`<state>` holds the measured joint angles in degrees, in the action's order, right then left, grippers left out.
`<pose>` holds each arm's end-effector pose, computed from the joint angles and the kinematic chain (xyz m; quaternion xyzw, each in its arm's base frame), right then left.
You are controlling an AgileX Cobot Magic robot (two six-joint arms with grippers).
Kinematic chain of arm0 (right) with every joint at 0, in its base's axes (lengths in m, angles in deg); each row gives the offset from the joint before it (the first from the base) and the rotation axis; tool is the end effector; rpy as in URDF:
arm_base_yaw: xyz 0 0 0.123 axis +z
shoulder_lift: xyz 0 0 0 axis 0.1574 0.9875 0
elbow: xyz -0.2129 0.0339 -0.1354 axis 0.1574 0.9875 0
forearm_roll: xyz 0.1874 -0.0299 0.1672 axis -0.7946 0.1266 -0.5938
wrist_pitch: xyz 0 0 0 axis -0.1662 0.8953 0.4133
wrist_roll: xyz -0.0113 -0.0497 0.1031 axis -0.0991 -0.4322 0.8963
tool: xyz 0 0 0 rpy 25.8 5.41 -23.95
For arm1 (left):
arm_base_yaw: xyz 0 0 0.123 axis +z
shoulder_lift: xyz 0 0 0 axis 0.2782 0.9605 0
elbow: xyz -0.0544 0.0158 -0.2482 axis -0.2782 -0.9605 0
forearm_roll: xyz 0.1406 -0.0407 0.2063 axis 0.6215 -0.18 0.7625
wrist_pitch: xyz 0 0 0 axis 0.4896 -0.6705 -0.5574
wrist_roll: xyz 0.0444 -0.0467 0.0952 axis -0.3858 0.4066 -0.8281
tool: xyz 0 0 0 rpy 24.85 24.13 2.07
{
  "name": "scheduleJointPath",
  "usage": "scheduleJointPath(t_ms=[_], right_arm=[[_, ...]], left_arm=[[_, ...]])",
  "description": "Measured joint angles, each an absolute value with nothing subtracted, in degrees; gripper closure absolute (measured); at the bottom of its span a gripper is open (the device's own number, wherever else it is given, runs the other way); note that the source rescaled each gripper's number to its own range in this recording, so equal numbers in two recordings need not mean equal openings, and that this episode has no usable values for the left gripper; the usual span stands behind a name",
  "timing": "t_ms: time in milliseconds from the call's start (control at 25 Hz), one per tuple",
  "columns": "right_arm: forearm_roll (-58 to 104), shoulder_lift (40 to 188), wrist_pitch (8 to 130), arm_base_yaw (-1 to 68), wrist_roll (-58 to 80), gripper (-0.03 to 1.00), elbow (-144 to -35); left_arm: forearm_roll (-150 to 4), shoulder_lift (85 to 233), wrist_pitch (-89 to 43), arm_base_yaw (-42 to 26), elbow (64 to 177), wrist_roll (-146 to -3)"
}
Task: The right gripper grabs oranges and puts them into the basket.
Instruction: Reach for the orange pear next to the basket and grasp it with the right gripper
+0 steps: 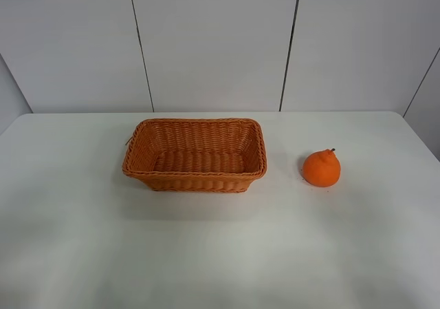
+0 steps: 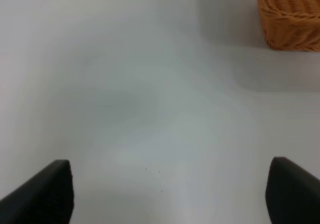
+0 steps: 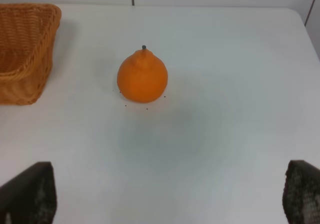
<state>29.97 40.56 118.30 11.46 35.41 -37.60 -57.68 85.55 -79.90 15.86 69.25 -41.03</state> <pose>0.0501 0.0037 0.2681 -0.0038 0.8451 0.0283 0.5338 0.0486 0.0030 0.2644 0.0040 0.8540 0.0159 0.5200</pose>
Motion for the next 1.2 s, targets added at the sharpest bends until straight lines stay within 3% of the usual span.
scheduleJointPath(t_ms=[560, 1200], right_arm=[[30.0, 44.5, 118.4, 11.5, 35.4, -0.03, -39.7], [30.0, 110.8, 118.2, 11.5, 35.4, -0.03, -72.4]], left_arm=[[-57.7, 85.6, -79.9, 15.9, 69.2, -41.0], [-57.7, 85.6, -79.9, 15.9, 69.2, -41.0]])
